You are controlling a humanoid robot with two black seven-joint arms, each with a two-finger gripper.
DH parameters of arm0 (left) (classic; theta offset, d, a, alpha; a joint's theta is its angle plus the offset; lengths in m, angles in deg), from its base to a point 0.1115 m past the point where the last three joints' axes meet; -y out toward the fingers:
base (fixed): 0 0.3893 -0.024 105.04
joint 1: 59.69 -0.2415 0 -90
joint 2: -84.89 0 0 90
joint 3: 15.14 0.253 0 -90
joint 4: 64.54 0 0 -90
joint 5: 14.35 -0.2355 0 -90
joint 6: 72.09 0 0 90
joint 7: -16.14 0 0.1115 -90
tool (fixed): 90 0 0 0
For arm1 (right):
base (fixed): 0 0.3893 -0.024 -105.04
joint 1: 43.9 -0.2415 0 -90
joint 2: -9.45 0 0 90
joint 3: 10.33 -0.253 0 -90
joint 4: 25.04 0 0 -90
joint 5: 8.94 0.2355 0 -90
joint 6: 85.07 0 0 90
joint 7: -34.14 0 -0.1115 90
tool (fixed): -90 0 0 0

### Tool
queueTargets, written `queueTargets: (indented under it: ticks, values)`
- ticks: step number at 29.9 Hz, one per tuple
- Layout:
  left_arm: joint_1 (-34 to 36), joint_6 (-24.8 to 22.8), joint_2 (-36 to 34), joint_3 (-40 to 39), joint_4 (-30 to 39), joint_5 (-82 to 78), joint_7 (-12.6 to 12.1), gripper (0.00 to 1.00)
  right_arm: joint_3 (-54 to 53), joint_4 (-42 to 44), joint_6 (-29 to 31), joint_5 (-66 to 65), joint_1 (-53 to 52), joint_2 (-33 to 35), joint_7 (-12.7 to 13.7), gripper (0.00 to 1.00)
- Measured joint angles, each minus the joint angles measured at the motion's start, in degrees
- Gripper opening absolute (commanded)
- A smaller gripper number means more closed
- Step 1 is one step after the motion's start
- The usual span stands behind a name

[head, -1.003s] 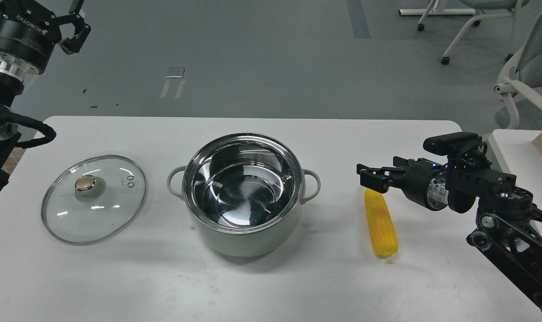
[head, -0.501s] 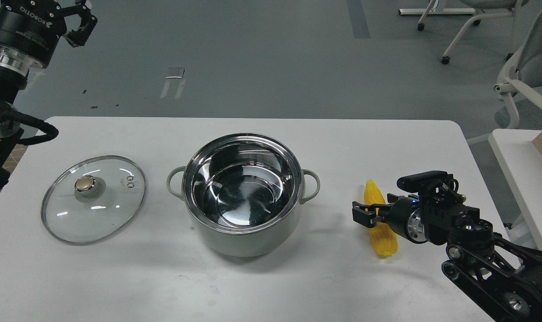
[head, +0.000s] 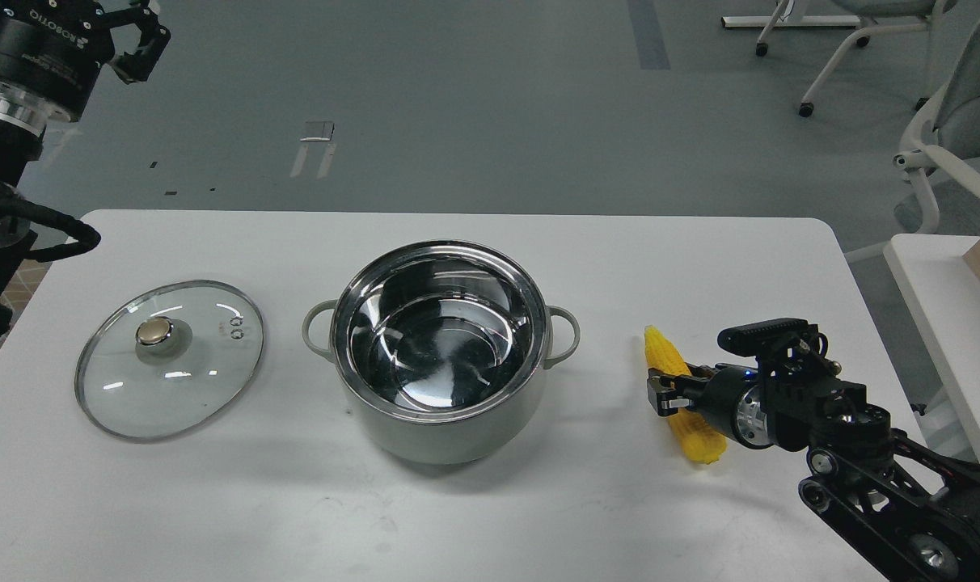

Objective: Open pot and put corn in
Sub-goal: 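Move the right gripper down to the yellow corn and grasp it, then lift the corn with the right gripper and carry it over the pot, then lower the corn into the pot and open the right gripper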

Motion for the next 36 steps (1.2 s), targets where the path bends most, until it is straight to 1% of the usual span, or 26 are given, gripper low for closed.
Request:
queueTargets:
  ticks: [4, 7, 9, 11, 14, 17, 19, 22, 24, 25, 26, 28, 29, 35, 36]
  values:
    - [-0.01, 0.0, -0.91, 0.08, 0.0, 0.0, 0.0, 0.98, -5.86, -0.27, 0.0, 0.11, -0.66, -0.33, -0.13, 0.0]
    - [-0.01, 0.0, -1.44, 0.09, 0.3, 0.0, 0.01, 0.98, -10.57, -1.6, 0.0, 0.79, -3.48, -1.01, -0.13, 0.0]
    - [-0.01, 0.0, -1.51, 0.09, 0.54, 0.0, 0.01, 0.98, -11.91, -2.82, 0.0, 2.21, -6.36, -2.44, -0.03, 0.0]
    - [-0.02, 0.0, -1.6, 0.13, 0.6, 0.0, 0.02, 0.98, -11.99, -3.33, -0.01, 3.81, -11.11, -6.35, 0.33, 0.03]
    - [-0.29, 0.0, -1.6, 0.21, 0.69, 0.0, 0.02, 0.98, -8.92, -3.28, -0.01, 4.79, -17.09, -13.7, 0.51, 0.05]
    - [-0.43, 0.0, -1.66, 0.28, 0.64, 0.0, 0.01, 0.98, -4.13, -1.95, -0.01, 5.0, -20.96, -19.16, 0.57, 0.06]
    - [-0.43, 0.0, -1.95, 0.27, 0.64, 0.0, -0.03, 0.98, 0.15, 0.16, -0.02, 4.95, -22.45, -21.35, 0.57, 0.06]
    - [-0.43, 0.0, -2.66, 0.1, 0.63, 0.0, -0.07, 0.98, 5.41, 3.8, -0.01, 4.68, -23.13, -22.24, 0.57, 0.06]
    - [-0.42, 0.0, -3.18, 0.05, 0.63, 0.0, -0.07, 0.98, 8.04, 5.78, -0.01, 4.61, -23.17, -22.34, 0.58, 0.11]
    - [-0.42, 0.0, -3.46, 0.03, 0.62, 0.0, -0.07, 0.98, 9.06, 6.41, -0.01, 4.59, -23.17, -22.38, 0.57, 0.15]
    - [-0.42, 0.0, -3.7, 0.02, 0.62, 0.0, -0.02, 0.98, 9.68, 6.79, -0.01, 4.59, -23.16, -22.4, 0.57, 0.24]
    - [-0.42, 0.0, -4.0, -0.04, 0.62, 0.0, 0.1, 0.98, 10.27, 7.16, -0.01, 4.59, -23.08, -22.43, 0.57, 0.31]
    - [-0.42, 0.0, -4.03, -0.06, 0.62, 0.0, 0.12, 0.98, 10.34, 7.21, -0.01, 4.64, -23.05, -22.43, 0.57, 0.33]
    - [-0.41, 0.0, -4.07, -0.17, 0.62, 0.0, 0.19, 0.98, 10.38, 7.23, -0.02, 4.9, -22.95, -22.43, 0.4, 0.33]
    - [-0.41, 0.0, -4.07, -0.17, 0.62, 0.0, 0.19, 0.98, 10.4, 7.23, -0.02, 4.92, -22.93, -22.43, 0.4, 0.36]
